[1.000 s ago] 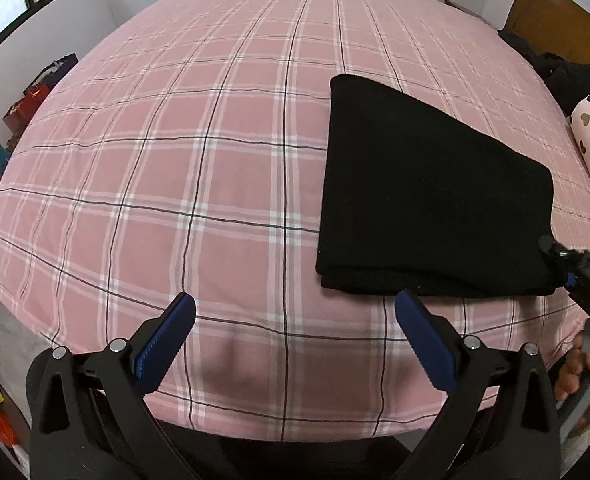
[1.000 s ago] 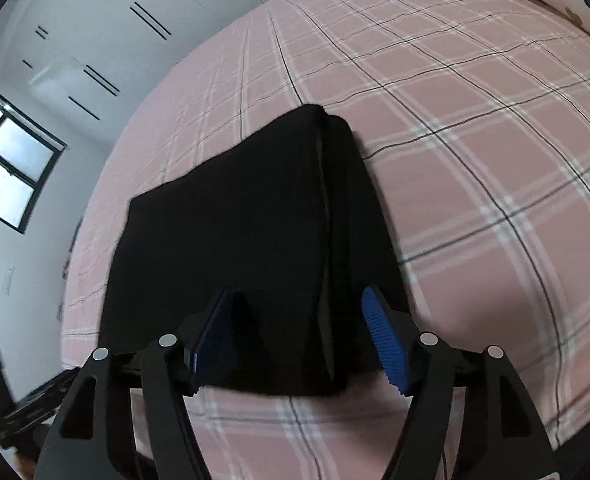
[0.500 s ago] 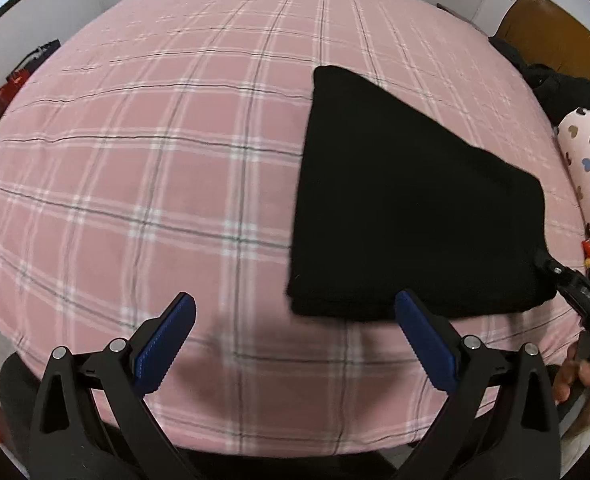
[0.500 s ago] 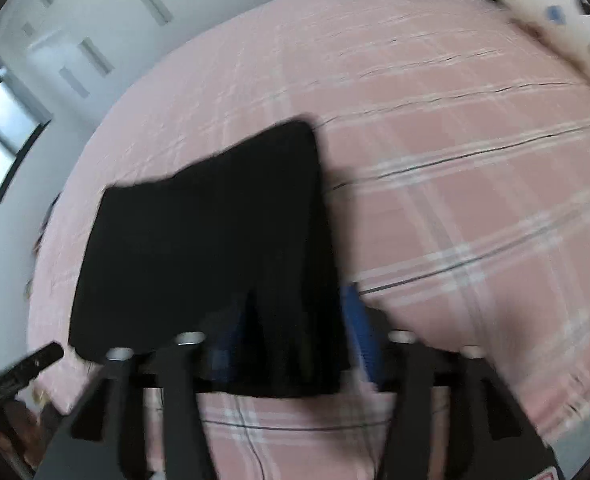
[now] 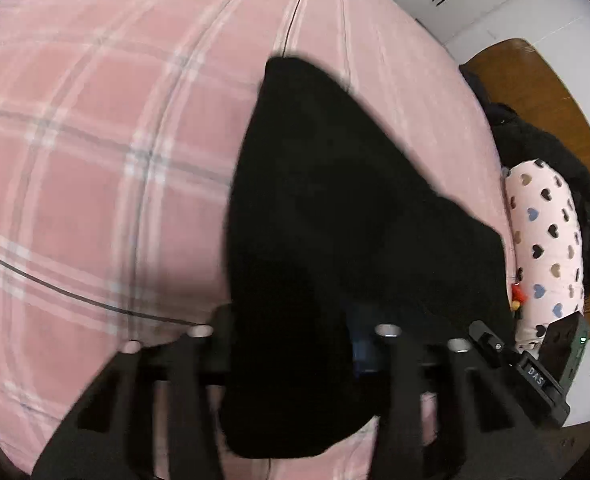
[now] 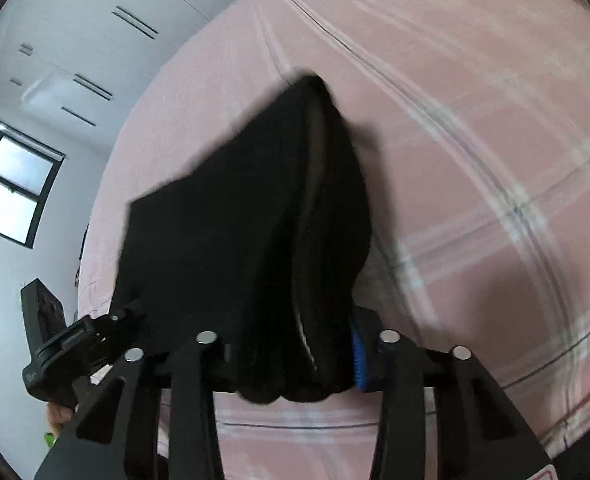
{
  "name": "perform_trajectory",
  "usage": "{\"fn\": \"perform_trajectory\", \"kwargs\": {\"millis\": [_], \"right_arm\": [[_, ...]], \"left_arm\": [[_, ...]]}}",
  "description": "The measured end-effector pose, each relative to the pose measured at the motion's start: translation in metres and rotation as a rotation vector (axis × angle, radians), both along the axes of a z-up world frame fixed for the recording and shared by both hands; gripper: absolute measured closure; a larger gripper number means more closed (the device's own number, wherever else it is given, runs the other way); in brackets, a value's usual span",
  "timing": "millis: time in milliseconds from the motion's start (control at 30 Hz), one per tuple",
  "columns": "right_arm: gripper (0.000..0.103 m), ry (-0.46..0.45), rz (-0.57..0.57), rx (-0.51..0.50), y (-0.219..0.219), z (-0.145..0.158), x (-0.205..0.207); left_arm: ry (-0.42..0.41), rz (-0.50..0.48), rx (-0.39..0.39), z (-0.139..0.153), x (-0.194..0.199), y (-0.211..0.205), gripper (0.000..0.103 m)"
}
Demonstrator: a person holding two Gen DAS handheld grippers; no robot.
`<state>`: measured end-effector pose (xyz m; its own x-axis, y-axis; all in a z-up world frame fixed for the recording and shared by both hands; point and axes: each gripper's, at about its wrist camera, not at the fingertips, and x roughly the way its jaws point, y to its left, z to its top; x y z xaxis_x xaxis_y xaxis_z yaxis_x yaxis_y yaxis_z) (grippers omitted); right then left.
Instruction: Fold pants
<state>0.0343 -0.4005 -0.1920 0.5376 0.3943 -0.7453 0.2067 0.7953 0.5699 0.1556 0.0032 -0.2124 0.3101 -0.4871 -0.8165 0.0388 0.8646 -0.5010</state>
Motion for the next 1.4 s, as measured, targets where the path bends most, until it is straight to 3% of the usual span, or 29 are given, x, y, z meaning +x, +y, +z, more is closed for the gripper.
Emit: {"fn": "perform_trajectory", "kwargs": {"millis": [67,133,200,233,300,333,400,500,567,600,633,767,933,1033,1067,1100,1133,1167,1400], "right_arm": [[0.069,-0.066,0.058,-0.020,0.019,0.035,-0.002],[0.069,-0.095,0.115,-0.030,0.038,0.055,-0.008],[0.063,-0.075,0.154,-0.054,0.058,0.042,-0.015],[0.055,-0.055,0.172,-0.082,0.066,0.028,-0.015],[0.054,0.035,0.184,-0.184,0.079,-0.006,-0.017],[0.050,0.087,0.177,-0.216,0.083,-0.019,-0.021],[0.052,0.036,0.110,-0.159,0.081,-0.008,-0.037],[0.048,-0.020,0.131,-0.201,0.091,0.020,-0.044],[0.048,-0.039,0.158,-0.253,0.098,0.033,-0.038],[0.042,-0.037,0.166,-0.257,0.098,0.033,-0.033],[0.035,-0.013,0.171,-0.253,0.095,0.028,-0.025],[0.036,0.092,0.143,-0.209,0.101,0.003,-0.012],[0.034,0.070,0.126,-0.239,0.120,0.014,-0.015],[0.033,0.101,0.164,-0.306,0.130,0.002,0.001],[0.036,0.107,0.172,-0.327,0.134,-0.001,0.002],[0.051,0.103,0.179,-0.346,0.136,-0.004,0.002],[0.077,0.094,0.184,-0.354,0.137,-0.002,0.002],[0.084,0.092,0.185,-0.351,0.138,0.002,0.004],[0.085,0.019,0.263,-0.454,0.177,0.031,0.003]], "left_arm": [[-0.034,0.003,-0.034,0.025,-0.006,0.013,0.071],[-0.104,0.004,0.035,0.059,-0.024,0.032,0.070],[-0.115,0.003,0.092,0.069,-0.040,0.054,0.064],[-0.109,0.007,0.110,0.068,-0.045,0.062,0.056],[-0.102,0.020,0.226,0.047,-0.056,0.078,0.039],[-0.092,0.039,0.347,0.030,-0.063,0.083,0.041],[-0.073,0.041,0.428,0.015,-0.072,0.090,0.039],[-0.106,0.086,0.374,0.021,-0.088,0.098,0.038],[-0.123,0.091,0.382,0.026,-0.092,0.093,0.038],[-0.130,0.094,0.398,0.029,-0.094,0.088,0.038],[-0.140,0.090,0.413,0.033,-0.095,0.085,0.037],[-0.164,0.079,0.474,0.049,-0.102,0.065,0.022],[-0.198,0.050,0.571,0.056,-0.117,0.063,0.020],[-0.188,0.042,0.555,0.053,-0.121,0.068,0.019],[-0.183,0.043,0.544,0.052,-0.121,0.070,0.019],[-0.181,0.044,0.542,0.051,-0.121,0.071,0.019],[-0.179,0.045,0.543,0.050,-0.121,0.072,0.019],[-0.177,0.048,0.541,0.049,-0.120,0.074,0.019],[-0.154,0.073,0.529,0.039,-0.121,0.088,0.018]]}}
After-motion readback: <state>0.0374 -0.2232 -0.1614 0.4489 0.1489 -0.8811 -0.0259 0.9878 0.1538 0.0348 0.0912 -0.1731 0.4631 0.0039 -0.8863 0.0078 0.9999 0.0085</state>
